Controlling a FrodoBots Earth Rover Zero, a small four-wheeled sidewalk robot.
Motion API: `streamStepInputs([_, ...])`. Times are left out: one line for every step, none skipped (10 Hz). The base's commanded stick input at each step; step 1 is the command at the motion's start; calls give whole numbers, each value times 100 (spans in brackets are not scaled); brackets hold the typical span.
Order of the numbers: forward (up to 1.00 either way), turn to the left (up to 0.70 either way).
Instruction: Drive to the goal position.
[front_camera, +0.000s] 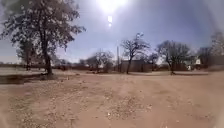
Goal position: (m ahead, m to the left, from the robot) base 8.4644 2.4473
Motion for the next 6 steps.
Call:
streamStepInputs([100, 0])
streamStepInputs([100, 0])
streamStepInputs([100, 0])
streamStepInputs([100, 0])
streamStepInputs([100, 0])
streamStepInputs([100, 0])
